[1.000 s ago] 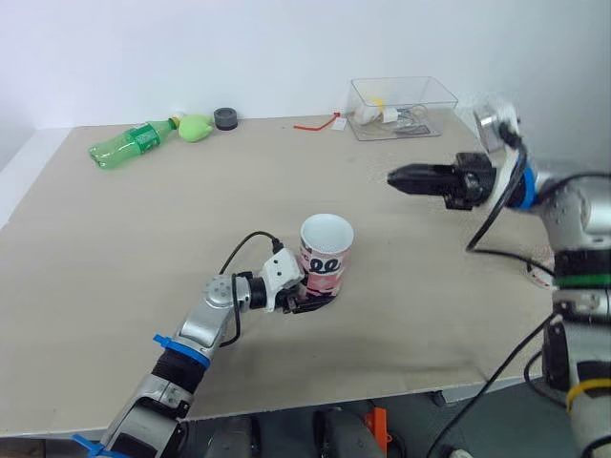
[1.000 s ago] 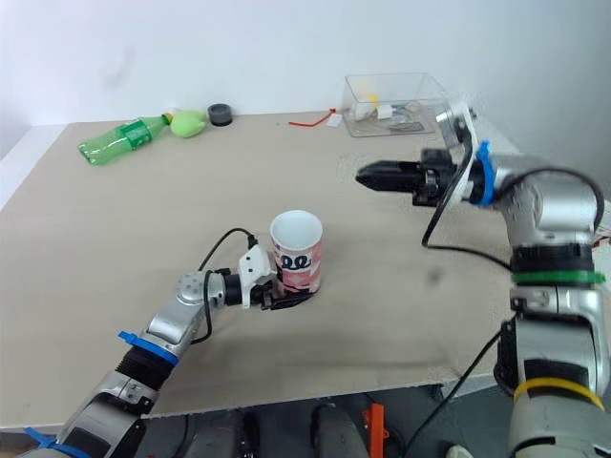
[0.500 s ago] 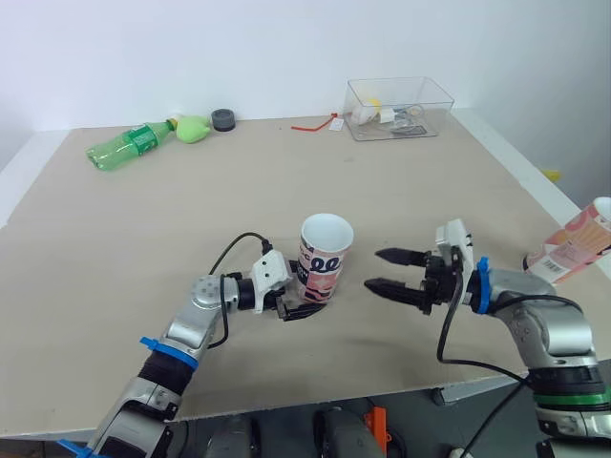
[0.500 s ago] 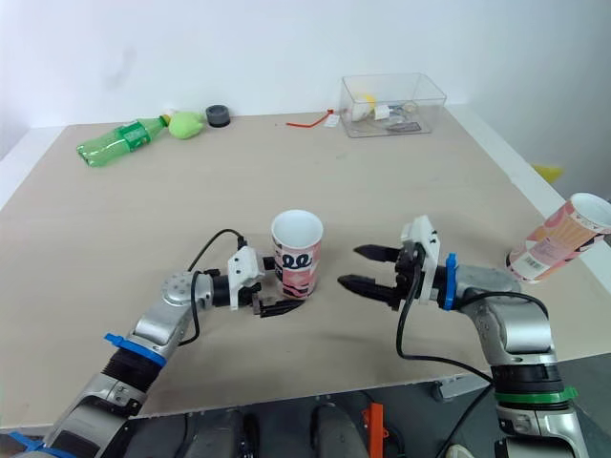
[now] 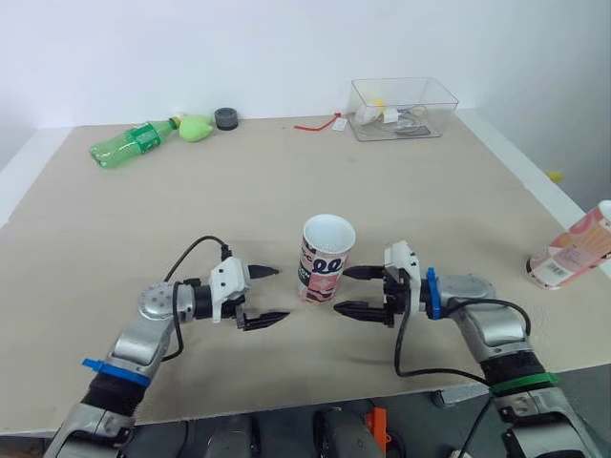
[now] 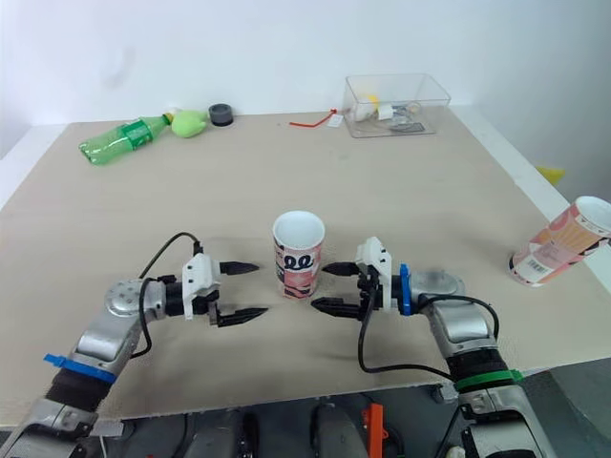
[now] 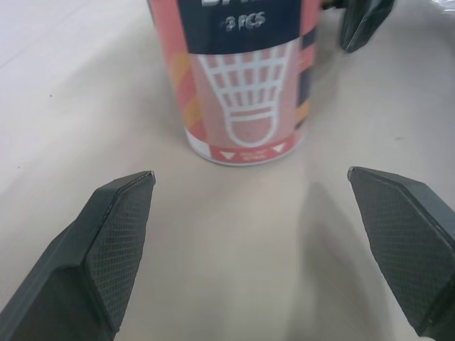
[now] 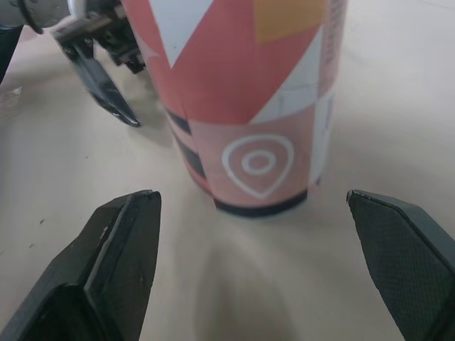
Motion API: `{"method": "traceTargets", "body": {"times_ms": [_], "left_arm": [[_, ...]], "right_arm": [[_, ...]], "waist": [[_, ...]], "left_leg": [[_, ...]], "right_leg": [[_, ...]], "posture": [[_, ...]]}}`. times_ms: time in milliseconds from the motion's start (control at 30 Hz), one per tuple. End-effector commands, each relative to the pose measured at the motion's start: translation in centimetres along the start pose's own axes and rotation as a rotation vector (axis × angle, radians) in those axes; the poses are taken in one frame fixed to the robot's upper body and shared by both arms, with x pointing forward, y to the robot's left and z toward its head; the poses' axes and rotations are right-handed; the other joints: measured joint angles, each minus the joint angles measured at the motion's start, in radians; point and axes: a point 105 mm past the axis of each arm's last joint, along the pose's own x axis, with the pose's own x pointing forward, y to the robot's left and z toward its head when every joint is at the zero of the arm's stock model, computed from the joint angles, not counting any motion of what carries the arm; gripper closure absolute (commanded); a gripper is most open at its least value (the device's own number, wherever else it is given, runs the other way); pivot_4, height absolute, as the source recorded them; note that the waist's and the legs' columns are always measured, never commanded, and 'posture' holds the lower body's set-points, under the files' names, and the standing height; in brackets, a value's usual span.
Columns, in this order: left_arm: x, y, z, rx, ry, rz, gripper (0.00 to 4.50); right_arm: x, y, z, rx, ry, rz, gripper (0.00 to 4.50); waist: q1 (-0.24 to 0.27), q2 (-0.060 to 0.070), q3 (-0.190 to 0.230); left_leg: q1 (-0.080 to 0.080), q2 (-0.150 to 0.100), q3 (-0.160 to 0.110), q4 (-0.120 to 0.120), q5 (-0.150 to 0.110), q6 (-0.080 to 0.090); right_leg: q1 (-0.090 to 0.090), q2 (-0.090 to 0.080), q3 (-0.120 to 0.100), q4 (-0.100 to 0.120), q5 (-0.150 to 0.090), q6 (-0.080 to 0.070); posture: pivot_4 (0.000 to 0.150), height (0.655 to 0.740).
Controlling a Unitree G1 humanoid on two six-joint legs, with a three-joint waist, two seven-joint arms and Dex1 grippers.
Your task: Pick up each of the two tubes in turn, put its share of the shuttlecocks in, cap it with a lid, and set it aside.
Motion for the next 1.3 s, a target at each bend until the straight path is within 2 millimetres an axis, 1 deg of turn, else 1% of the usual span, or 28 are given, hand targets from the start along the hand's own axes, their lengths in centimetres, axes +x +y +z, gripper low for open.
{"method": "traceTargets", "body": {"times_ms": [33,167,433,733,833,1000,1300], "left_arm": [[-0.5,0.0,1.3,0.026,-0.036,0.032,0.00],[-0.4,-0.4,1.1,0.017,-0.030,0.038,0.00],[0.0,-0.8,1.1,0.001,-0.032,0.039,0.00],[-0.3,-0.8,0.8,-0.024,-0.032,0.047,0.00],[-0.4,-0.9,0.6,-0.029,-0.030,0.047,0.00],[-0.4,-1.0,0.6,-0.029,-0.030,0.051,0.00],[-0.4,-0.9,0.4,-0.027,-0.025,0.055,0.00]], "right_arm": [[0.9,-0.1,1.1,-0.050,-0.035,0.000,0.03],[1.6,0.3,0.7,-0.067,-0.031,0.012,0.03],[3.2,0.5,0.4,-0.079,-0.046,-0.022,0.03],[4.4,1.1,0.9,-0.064,-0.075,-0.012,0.03],[5.1,1.1,1.2,-0.039,-0.098,-0.019,0.03],[6.2,1.3,1.1,-0.036,-0.092,-0.039,0.03],[6.6,1.2,0.9,-0.068,-0.078,-0.047,0.03]], "waist": [[0.000,0.000,0.000],[0.000,0.000,0.000],[0.000,0.000,0.000],[0.000,0.000,0.000],[-0.002,0.000,0.000],[-0.002,0.000,0.000],[-0.002,-0.001,0.000]], "left_leg": [[0.000,0.000,0.000,0.000,0.000,0.000],[0.000,0.000,0.000,0.000,0.000,0.000],[0.001,0.001,0.001,0.000,0.000,0.000],[0.001,0.001,0.001,0.000,0.000,0.000],[0.001,0.002,0.001,0.000,0.000,0.000],[0.002,0.003,0.001,0.000,0.001,-0.001],[0.005,0.003,0.003,0.000,0.001,-0.002]], "right_leg": [[0.000,0.000,0.000,0.000,0.000,0.000],[0.000,0.000,0.000,0.000,0.000,0.000],[0.000,0.001,0.000,0.000,0.001,-0.001],[0.000,0.001,0.000,0.000,0.001,-0.001],[0.000,0.001,0.000,0.000,0.001,-0.002],[0.000,0.003,0.000,0.001,0.001,-0.003],[0.001,0.003,0.001,0.001,0.002,-0.004]], "posture": [[0.150,0.7400],[0.150,0.7400],[0.150,0.7400],[0.150,0.7400],[0.150,0.7400],[0.150,0.7400],[0.150,0.7400]]}}
